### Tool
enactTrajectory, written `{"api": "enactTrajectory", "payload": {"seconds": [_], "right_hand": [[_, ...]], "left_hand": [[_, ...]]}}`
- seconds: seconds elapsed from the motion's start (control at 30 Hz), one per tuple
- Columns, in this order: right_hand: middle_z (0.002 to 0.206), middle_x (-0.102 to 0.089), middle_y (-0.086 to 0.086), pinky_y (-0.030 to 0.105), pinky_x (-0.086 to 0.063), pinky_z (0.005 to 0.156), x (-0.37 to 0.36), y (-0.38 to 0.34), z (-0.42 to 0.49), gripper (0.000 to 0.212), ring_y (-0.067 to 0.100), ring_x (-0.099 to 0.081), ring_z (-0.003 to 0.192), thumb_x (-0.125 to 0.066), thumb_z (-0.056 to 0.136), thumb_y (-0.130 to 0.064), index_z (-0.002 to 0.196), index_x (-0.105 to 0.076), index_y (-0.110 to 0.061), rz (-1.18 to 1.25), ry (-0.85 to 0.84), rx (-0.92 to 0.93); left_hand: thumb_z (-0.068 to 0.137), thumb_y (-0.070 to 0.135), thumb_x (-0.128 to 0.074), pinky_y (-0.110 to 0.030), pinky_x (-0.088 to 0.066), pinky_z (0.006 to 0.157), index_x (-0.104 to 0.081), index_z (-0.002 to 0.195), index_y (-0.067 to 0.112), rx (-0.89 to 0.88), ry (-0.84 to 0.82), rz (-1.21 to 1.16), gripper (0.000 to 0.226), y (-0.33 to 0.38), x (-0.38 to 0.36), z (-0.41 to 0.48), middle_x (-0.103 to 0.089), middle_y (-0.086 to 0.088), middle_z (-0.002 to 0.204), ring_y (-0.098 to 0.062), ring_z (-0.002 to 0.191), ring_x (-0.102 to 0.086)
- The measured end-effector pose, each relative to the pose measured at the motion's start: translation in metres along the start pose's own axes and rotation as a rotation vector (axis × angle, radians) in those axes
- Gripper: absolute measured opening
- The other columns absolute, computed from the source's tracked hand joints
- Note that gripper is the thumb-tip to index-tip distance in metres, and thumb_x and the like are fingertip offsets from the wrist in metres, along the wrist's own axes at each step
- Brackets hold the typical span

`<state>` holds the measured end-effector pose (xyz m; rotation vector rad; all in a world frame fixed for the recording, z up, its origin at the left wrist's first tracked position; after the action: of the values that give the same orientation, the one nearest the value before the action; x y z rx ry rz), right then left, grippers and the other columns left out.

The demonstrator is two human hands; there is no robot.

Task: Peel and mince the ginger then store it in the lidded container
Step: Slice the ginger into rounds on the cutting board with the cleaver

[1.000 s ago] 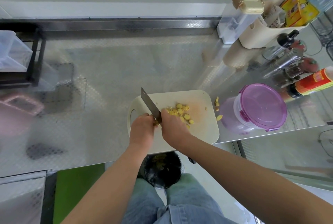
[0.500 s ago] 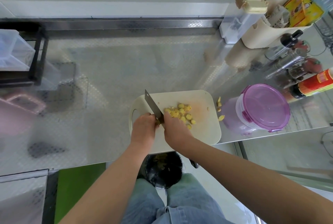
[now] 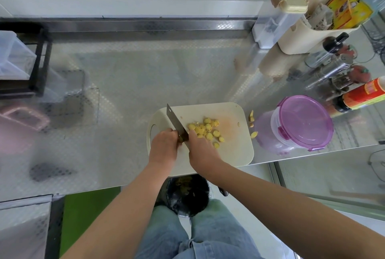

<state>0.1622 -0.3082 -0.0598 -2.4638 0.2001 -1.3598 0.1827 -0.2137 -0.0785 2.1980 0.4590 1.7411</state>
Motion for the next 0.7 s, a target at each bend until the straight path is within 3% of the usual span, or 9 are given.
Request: {"api": "enactTrajectory", "payload": {"seconds": [0.13, 0.3, 0.5, 0.7], "right_hand": [[0.081, -0.047, 0.007, 0.035, -0.032, 0.057, 0.004, -0.003, 0.009, 0.020, 0.028, -0.046, 0.073, -0.043, 0.093, -0.001, 0.096, -0.029, -0.015, 0.010, 0.026, -0.005], [0.070, -0.037, 0.001, 0.029, -0.021, 0.045, 0.006, -0.011, 0.015, 0.022, 0.027, -0.045, 0.071, -0.044, 0.092, -0.001, 0.094, -0.027, -0.015, 0.010, 0.024, 0.019], [0.089, -0.052, 0.010, 0.036, -0.034, 0.061, -0.001, 0.002, 0.001, 0.022, 0.029, -0.046, 0.077, -0.042, 0.092, 0.001, 0.109, -0.036, -0.011, -0.002, -0.003, -0.006], [0.080, -0.047, 0.008, 0.036, -0.033, 0.059, -0.001, -0.003, 0.012, 0.020, 0.030, -0.046, 0.072, -0.041, 0.092, -0.002, 0.094, -0.027, -0.016, 0.038, 0.024, -0.008]], "left_hand": [[0.092, 0.009, -0.056, -0.035, -0.041, 0.068, -0.068, 0.099, 0.004, -0.004, -0.005, 0.038, 0.015, 0.001, -0.003, 0.001, -0.066, -0.014, 0.097, -0.033, 0.088, -0.062], [0.090, 0.009, -0.058, -0.039, -0.046, 0.068, -0.069, 0.095, 0.004, 0.000, -0.012, 0.012, 0.014, -0.002, -0.003, 0.002, -0.066, -0.014, 0.094, -0.033, 0.085, -0.062], [0.092, 0.013, -0.057, -0.036, -0.043, 0.071, -0.067, 0.100, 0.003, 0.009, -0.012, 0.018, 0.017, -0.002, -0.003, 0.001, -0.066, -0.014, 0.100, -0.032, 0.091, -0.061], [0.091, 0.010, -0.057, -0.038, -0.045, 0.070, -0.068, 0.099, 0.003, 0.009, -0.011, 0.025, 0.015, -0.002, -0.003, 0.002, -0.066, -0.015, 0.097, -0.033, 0.088, -0.062]]}}
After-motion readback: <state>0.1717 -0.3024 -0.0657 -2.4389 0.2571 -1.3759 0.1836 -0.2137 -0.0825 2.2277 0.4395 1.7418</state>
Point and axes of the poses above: each hand's wrist, its own z-axis towards the middle knuckle, its own x-axis out of the back of the hand, y = z × x, the point moved 10 cm from there along z, towards the middle knuckle
